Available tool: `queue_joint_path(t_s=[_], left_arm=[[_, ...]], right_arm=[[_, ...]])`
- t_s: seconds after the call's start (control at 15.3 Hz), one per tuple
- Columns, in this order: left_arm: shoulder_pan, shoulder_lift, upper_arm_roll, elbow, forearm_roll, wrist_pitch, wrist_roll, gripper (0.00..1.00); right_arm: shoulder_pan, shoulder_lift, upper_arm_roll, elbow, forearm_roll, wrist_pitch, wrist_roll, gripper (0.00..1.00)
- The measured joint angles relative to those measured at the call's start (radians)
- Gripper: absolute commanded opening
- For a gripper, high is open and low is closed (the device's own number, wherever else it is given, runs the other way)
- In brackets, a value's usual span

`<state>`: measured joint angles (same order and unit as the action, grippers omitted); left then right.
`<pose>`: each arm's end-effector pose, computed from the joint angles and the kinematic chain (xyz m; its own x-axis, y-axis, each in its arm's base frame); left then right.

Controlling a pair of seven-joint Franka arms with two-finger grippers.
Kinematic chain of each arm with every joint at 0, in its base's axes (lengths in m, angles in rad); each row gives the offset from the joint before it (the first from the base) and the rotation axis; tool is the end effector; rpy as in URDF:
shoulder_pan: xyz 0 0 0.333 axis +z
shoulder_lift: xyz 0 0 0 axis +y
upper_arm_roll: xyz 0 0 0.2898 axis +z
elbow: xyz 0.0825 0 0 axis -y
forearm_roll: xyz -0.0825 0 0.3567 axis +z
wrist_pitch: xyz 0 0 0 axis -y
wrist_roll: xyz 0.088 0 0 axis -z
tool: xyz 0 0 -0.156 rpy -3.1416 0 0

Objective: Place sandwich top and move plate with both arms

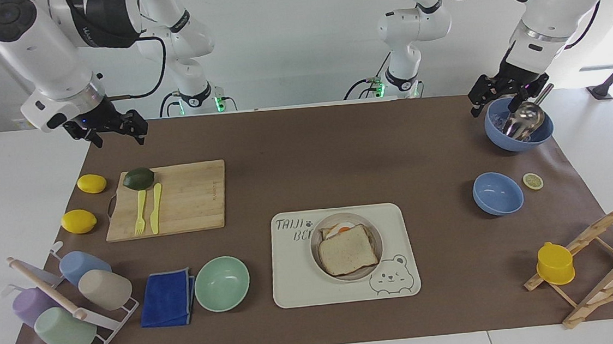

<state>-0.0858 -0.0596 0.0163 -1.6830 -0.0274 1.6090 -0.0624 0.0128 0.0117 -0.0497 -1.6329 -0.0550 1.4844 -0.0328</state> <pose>0.5099 -0.0395 0.5336 0.9999 -0.0061 -0.0162 -0.0057 -0.9996 0.0274 0.5090 -0.0277 0.5100 0.9869 -0.0085 -0.1611 -0.0004 -0.9987 0.0502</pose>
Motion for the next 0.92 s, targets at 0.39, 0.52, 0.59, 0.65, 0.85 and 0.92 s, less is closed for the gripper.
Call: queue_joint_path(t_s=[0.39, 0.52, 0.59, 0.65, 0.85, 0.92], left_arm=[[0.000, 0.000, 0.000, 0.005, 0.010, -0.071, 0.000, 1.00], [0.000, 0.000, 0.000, 0.006, 0.010, -0.071, 0.000, 1.00], [0.000, 0.000, 0.000, 0.007, 0.010, -0.071, 0.000, 1.00], [0.000, -0.001, 0.001, 0.008, 0.010, -0.071, 0.000, 1.00], [0.001, -0.002, 0.005, 0.010, 0.010, -0.071, 0.000, 1.00], [0.001, -0.002, 0.005, 0.010, 0.010, -0.071, 0.000, 1.00]], right_arm=[[0.002, 0.000, 0.000, 0.000, 0.000, 0.000, 0.000, 1.00], [0.002, 0.000, 0.000, 0.000, 0.000, 0.000, 0.000, 1.00], [0.002, 0.000, 0.000, 0.000, 0.000, 0.000, 0.000, 1.00], [0.002, 0.000, 0.000, 0.000, 0.000, 0.000, 0.000, 1.00], [0.002, 0.000, 0.000, 0.000, 0.000, 0.000, 0.000, 1.00], [0.002, 0.000, 0.000, 0.000, 0.000, 0.000, 0.000, 1.00]])
